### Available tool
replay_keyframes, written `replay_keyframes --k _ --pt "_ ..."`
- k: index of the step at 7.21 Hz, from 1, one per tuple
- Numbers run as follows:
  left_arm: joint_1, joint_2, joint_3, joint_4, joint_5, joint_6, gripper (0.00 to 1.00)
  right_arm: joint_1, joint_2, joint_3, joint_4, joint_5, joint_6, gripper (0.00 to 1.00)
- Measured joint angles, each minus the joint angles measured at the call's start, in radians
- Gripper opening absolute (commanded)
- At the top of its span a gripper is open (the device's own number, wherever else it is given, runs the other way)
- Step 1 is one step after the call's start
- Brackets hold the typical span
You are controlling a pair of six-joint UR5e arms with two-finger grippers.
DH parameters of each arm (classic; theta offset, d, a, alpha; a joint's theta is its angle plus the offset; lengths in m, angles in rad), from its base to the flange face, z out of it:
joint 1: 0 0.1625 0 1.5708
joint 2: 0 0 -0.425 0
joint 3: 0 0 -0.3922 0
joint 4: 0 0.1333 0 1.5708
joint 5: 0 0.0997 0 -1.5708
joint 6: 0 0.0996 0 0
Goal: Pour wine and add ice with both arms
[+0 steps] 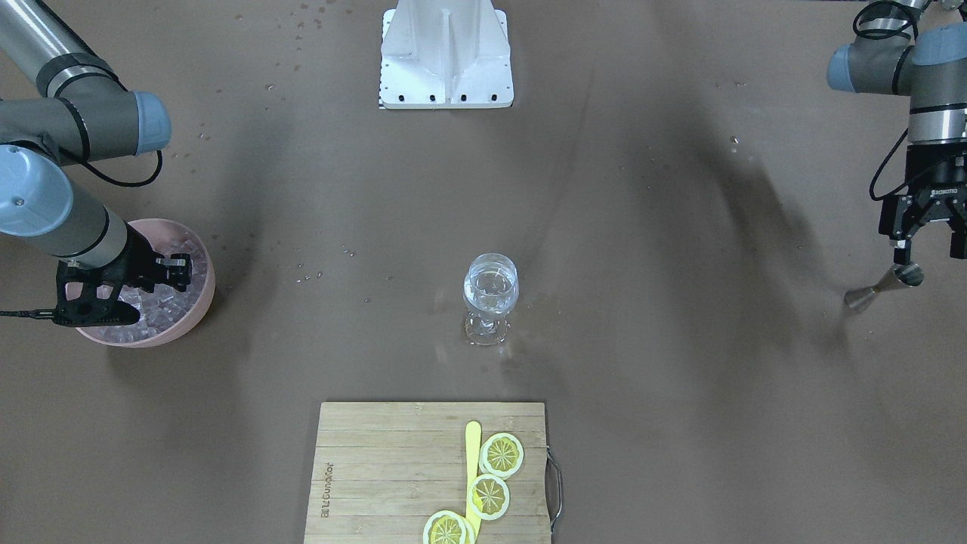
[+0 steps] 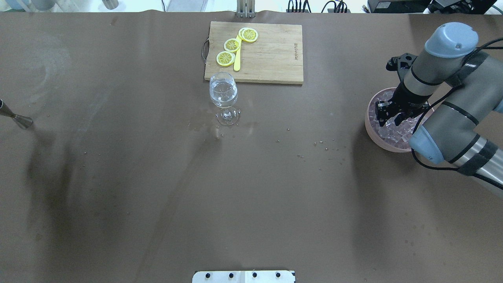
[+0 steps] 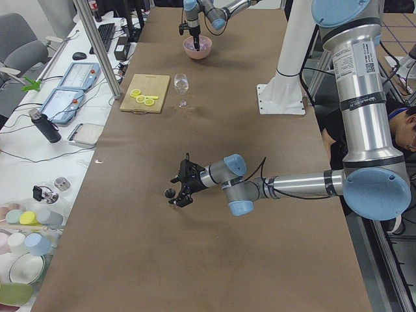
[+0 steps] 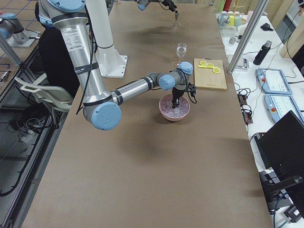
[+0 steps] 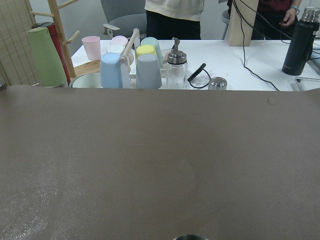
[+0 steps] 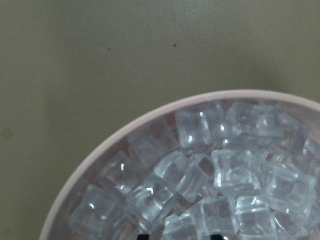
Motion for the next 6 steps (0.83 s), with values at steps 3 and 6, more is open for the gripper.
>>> replay_keyframes --k 3,6 --pt "0.038 -0.049 0.062 -0.003 0.04 -0.045 0.97 0.021 0.002 0.002 -0.004 0.012 -0.005 0.0" --pt "0.054 -0.064 0.099 -0.006 0.068 -0.068 0.97 0.041 0.002 0.034 -0.022 0.034 -0.006 0.0"
